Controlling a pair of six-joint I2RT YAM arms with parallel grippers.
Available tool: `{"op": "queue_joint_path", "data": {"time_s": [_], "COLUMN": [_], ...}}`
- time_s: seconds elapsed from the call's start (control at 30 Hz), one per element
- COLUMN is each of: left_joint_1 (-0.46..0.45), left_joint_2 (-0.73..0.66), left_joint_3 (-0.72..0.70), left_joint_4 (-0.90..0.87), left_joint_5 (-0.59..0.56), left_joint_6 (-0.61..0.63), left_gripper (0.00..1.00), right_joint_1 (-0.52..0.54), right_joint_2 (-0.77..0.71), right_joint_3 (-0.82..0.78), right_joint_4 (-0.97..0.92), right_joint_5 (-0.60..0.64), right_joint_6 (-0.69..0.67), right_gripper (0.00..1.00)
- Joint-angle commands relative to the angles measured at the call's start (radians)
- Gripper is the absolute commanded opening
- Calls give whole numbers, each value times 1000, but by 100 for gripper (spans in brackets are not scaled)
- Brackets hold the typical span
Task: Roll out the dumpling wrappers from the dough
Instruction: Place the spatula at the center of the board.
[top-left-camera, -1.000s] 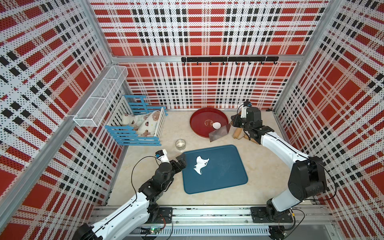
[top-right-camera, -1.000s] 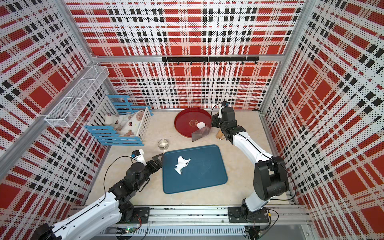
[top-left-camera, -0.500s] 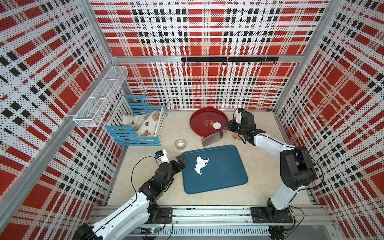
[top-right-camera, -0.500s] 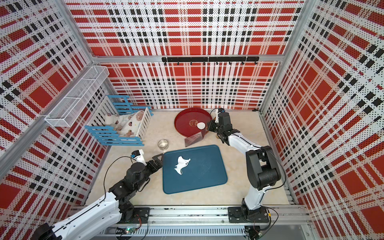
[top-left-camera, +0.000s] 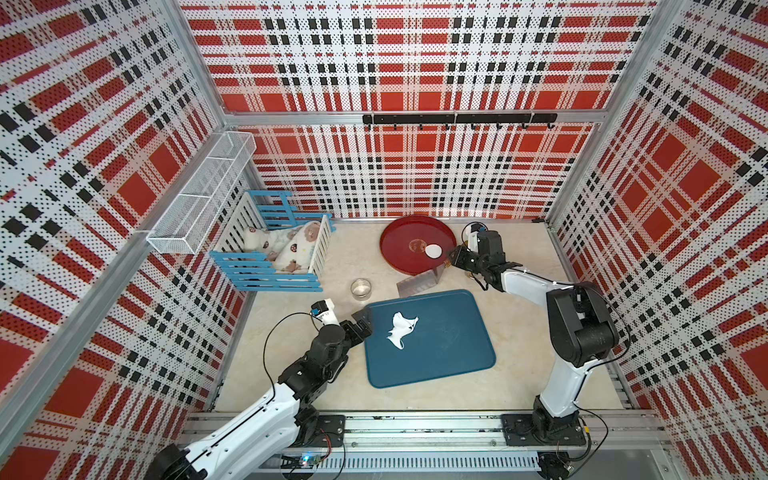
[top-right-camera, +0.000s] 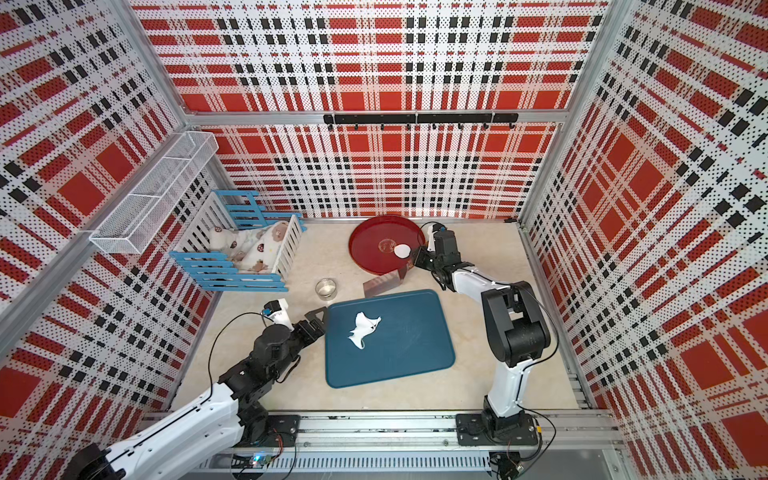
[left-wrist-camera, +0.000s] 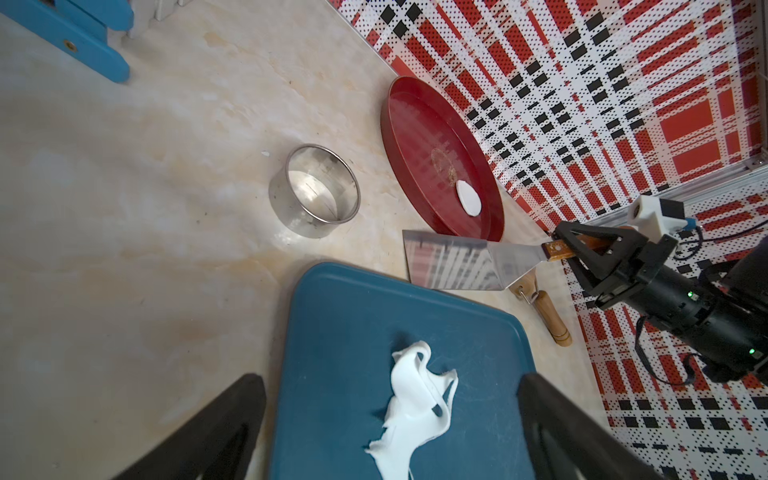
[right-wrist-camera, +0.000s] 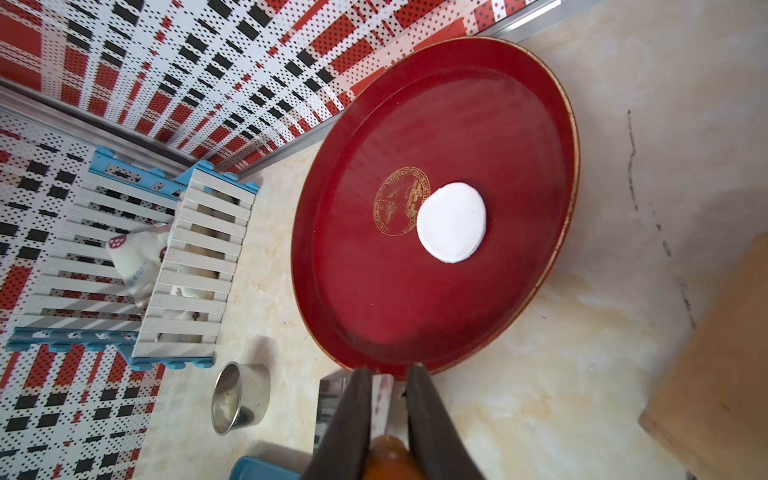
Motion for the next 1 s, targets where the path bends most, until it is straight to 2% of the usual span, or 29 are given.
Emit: {"op": "queue_joint_path", "data": {"time_s": [0.0,0.13,0.27,0.3,0.4,0.47,0.6,0.77,0.97], "left_joint_1": [7,8,8,8,9,8,9,8,10], "left_joint_2": [1,1,7,8,13,14,9,-8,-43], "left_joint_3": [-13,-13,-11,-12,-8,-6,-1,8,-7], "left_joint_4": [24,26,30,32,34,37,65,148,282], "left_joint_5": [-1,-2,-3,-4,-8,-15,-29,-71,-198], "left_joint_6": [0,-1,-1,0,9,20,70,195,346], "left_gripper": [99,99,99,99,99,99,99,99,99], "right_joint_1": [-6,-25,-50,-57,-86,-109,-154,-208,-230], "right_joint_2": [24,16,-3,-10,-38,-64,-132,-269,-551], "right_joint_3": [2,-12,-33,-39,-61,-83,-128,-205,-311], "right_joint_4": [-35,-52,-66,-73,-93,-102,-136,-170,-175], "right_joint_5": [25,38,48,53,62,66,87,135,279], "right_joint_6": [-17,-21,-26,-29,-38,-42,-62,-94,-198], "right_gripper": [30,41,45,52,53,62,63,63,65]}}
